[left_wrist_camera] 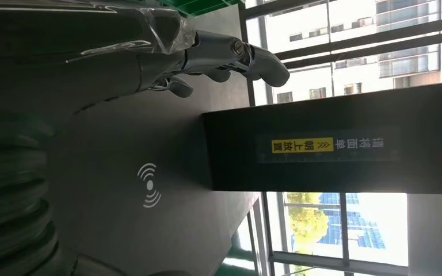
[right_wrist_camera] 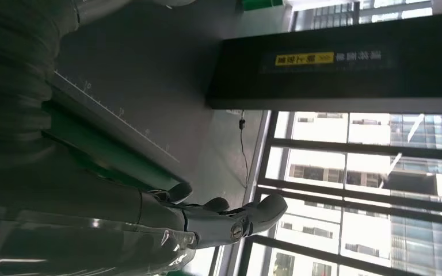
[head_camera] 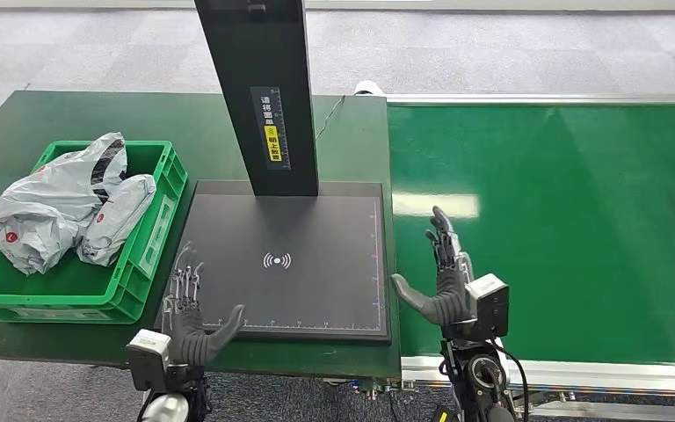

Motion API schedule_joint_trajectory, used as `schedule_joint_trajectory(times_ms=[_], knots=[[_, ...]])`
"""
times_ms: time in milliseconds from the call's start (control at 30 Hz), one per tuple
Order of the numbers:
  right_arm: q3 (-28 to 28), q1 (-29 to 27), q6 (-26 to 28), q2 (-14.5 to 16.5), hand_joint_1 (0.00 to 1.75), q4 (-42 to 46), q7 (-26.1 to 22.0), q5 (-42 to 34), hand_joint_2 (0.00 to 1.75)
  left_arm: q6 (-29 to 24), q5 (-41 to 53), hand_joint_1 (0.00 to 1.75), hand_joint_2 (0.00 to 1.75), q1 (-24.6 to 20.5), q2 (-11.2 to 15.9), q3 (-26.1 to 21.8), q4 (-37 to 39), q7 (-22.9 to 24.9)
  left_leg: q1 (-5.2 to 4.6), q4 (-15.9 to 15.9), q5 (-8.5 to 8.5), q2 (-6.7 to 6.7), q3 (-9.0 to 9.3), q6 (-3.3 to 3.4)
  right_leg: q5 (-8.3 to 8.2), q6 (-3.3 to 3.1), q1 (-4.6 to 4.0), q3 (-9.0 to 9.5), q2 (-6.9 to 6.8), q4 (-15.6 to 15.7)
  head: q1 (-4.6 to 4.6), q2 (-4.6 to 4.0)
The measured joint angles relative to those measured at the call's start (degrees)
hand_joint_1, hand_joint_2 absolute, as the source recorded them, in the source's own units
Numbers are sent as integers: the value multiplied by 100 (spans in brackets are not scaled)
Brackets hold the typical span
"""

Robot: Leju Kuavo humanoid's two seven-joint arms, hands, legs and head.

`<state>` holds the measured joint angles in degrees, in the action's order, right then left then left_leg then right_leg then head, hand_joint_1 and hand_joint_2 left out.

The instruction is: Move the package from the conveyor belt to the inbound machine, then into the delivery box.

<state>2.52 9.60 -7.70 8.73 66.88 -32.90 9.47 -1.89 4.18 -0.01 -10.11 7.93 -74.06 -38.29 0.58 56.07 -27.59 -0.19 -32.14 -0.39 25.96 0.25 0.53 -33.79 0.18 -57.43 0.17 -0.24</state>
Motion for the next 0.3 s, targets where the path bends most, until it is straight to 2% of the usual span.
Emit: schedule_joint_trajectory(times_ms=[133,300], knots=[[254,43,4,-31,0,-161,3,361,175,126,136,0,175,96,-136,-4,91,61,-1,0,0,-1,-1,0,0,0,1,0,0,0,0,0],[364,79,3,-55,0,-303,4,438,175,165,198,0,175,129,-212,-9,156,83,-1,1,-1,-4,-2,1,0,0,1,0,-1,0,0,0]])
